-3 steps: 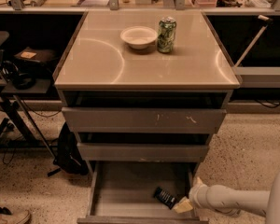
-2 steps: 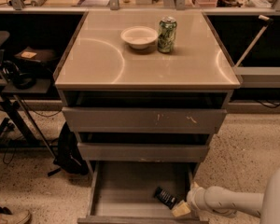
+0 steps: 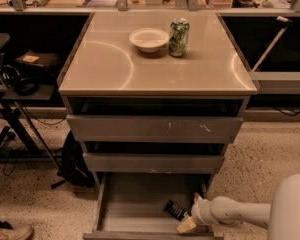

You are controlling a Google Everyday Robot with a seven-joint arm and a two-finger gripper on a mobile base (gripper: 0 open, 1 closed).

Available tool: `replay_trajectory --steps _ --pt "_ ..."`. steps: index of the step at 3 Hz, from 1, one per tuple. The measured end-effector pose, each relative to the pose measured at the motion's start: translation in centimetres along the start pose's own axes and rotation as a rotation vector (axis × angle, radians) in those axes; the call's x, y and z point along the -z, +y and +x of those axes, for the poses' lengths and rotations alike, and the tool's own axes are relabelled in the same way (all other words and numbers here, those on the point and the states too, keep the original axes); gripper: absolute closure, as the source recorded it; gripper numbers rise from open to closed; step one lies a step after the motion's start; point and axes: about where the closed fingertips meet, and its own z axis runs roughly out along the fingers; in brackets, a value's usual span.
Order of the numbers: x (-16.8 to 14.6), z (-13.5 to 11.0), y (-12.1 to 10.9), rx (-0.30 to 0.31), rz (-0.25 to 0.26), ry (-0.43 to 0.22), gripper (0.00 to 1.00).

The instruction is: Pick rxbar blueberry from bottom drawer and place on counter

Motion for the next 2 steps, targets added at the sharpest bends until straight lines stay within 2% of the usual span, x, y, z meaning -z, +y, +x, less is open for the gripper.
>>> replay_trajectory --steps 1,2 --pt "-5.29 -2.2 2.45 0.064 -0.107 -0.034 0.0" --pt "-5.63 -2.02 1.94 0.055 -0.103 -0.035 0.0"
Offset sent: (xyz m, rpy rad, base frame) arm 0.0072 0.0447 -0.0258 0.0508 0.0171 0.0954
